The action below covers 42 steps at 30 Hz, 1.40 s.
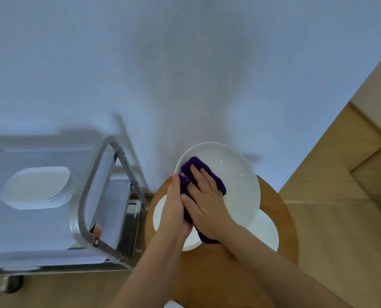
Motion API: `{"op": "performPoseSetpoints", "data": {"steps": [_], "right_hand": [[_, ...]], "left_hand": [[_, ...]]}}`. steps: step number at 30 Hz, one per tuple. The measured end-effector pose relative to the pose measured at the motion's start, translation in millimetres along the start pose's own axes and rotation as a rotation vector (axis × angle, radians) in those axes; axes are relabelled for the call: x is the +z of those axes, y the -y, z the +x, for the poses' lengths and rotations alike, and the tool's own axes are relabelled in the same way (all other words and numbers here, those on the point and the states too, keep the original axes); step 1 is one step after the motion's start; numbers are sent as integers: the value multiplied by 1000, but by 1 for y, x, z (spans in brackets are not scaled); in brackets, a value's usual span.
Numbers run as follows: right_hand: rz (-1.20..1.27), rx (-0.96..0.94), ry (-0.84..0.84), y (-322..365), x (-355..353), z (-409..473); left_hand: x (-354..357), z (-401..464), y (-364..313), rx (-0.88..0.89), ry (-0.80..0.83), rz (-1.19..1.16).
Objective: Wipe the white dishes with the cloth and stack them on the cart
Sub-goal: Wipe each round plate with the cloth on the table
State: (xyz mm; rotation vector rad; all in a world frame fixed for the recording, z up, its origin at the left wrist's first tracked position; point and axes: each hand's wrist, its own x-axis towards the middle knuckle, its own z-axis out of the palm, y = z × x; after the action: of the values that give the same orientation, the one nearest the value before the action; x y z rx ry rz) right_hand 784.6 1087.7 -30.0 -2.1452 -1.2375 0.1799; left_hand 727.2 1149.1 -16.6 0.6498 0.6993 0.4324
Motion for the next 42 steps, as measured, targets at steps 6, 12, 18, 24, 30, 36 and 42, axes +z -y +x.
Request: {"op": "performPoseSetpoints", "data": {"steps": [6,12,18,24,30,36,42], "right_hand": [[-295,-331,207,-36,-22,-30],[-617,-573,62,-65,-49,-33],[-473,-387,-205,-40,-38,-20],[-338,-110,-329,3,-19,7],[-342,-360,-119,-33,-14,-9],[-590,-617,33,-80,-41,-21],[-756,-702,235,-80,-59,-8]], "left_hand": [[-5,13,-29,-202,33,35],[1,25,-66,-182,199,343],[27,20,-55,50,17,284],[44,12,-21,83,-179,266],[26,16,-44,3,-129,279],[-1,29,-83,-53,15,571],[-10,44,-116,-181,123,929]]}}
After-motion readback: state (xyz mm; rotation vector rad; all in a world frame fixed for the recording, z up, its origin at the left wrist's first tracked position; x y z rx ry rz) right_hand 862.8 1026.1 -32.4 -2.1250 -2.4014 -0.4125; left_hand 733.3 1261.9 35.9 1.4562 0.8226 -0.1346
